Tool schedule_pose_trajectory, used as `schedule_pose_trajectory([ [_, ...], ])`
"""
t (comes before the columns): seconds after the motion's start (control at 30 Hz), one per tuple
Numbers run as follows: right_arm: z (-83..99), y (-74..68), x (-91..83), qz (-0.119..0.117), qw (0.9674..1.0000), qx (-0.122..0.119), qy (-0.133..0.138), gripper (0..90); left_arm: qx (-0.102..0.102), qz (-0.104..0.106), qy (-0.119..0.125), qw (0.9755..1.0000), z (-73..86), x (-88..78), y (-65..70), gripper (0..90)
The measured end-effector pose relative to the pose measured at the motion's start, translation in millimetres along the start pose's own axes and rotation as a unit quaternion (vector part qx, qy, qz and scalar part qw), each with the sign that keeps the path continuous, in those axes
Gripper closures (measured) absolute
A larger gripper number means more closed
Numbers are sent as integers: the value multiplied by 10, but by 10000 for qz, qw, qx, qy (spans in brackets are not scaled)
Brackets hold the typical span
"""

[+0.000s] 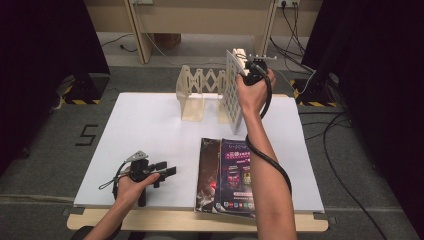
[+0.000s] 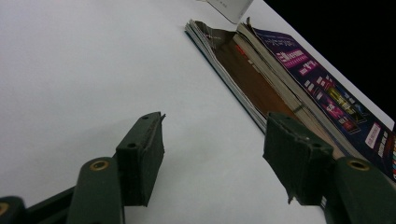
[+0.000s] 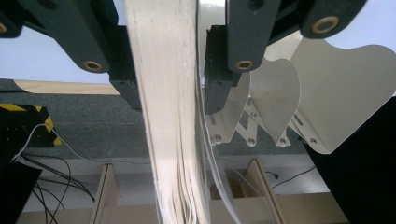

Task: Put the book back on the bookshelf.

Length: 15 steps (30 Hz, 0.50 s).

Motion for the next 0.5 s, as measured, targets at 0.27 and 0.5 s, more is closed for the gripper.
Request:
schedule_pose_trajectory([
  [0.27,-42,10,47,66,9999,-46,-146,722,3,-11,4,10000,-7,-6,-7,369],
  [0.5,-15,-4,35,187,9998,-94,-12,739,-1,-17,-3,10000,-4,0,-14,369],
])
Point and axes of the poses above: each handheld gripper's, and its own axes: x roughly forward along the jaws, z roughly out of its underside, y roughly to its right, the point moved 4 cm from there along x, roughly forward along the jaws, and after that the axes turned 11 degrees about -x, right-handed, at the moved point
